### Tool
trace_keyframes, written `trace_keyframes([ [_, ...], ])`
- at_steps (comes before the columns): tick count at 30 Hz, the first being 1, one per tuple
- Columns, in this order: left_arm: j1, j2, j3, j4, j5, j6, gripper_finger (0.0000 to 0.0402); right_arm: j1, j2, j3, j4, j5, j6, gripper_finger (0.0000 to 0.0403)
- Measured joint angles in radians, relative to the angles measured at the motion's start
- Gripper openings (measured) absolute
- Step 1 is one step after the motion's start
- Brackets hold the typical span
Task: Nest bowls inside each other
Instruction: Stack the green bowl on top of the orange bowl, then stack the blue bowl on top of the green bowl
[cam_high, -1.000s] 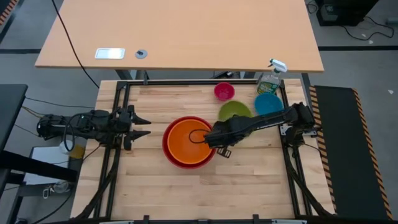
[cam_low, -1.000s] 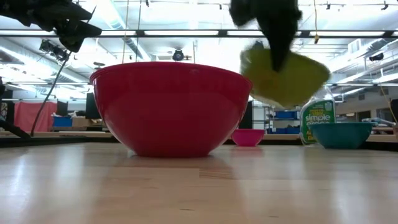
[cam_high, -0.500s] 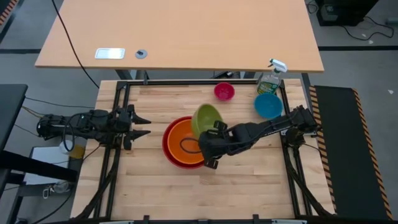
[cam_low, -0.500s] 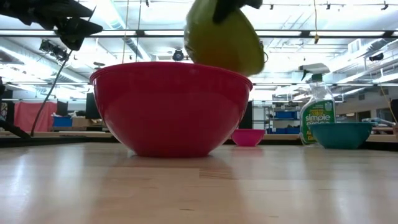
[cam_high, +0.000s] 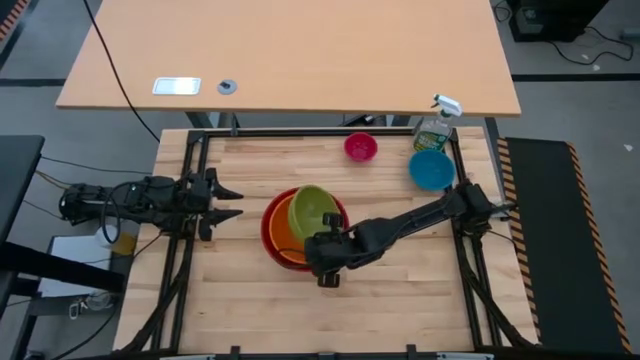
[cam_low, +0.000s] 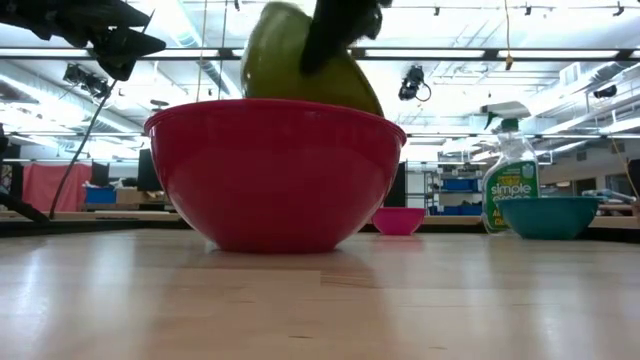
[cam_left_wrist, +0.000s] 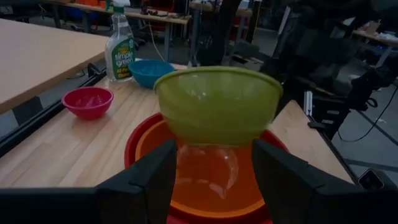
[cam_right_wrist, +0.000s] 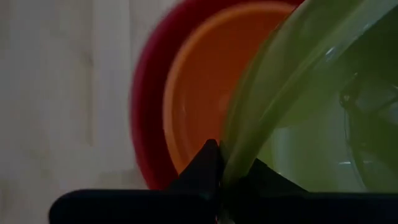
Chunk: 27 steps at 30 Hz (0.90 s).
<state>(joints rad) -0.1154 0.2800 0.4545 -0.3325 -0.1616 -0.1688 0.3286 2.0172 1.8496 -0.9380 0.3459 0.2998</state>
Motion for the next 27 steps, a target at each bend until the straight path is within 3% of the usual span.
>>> trace_keyframes([
  [11,0.0,0.01,0.0,0.0,0.0,0.0,0.021,-0.018,0.061,0.001,-0.036,-0.033,-0.117,0.0054],
  [22,0.0,0.01,0.0,-0.001,0.0,0.0,0.021,-0.061,0.047,0.001,-0.035,-0.187,-0.06,0.0182],
  [27,0.0,0.032,-0.006,0.011,0.0,-0.019,0.021,-0.069,0.003,0.001,-0.062,-0.209,0.027,0.0212],
])
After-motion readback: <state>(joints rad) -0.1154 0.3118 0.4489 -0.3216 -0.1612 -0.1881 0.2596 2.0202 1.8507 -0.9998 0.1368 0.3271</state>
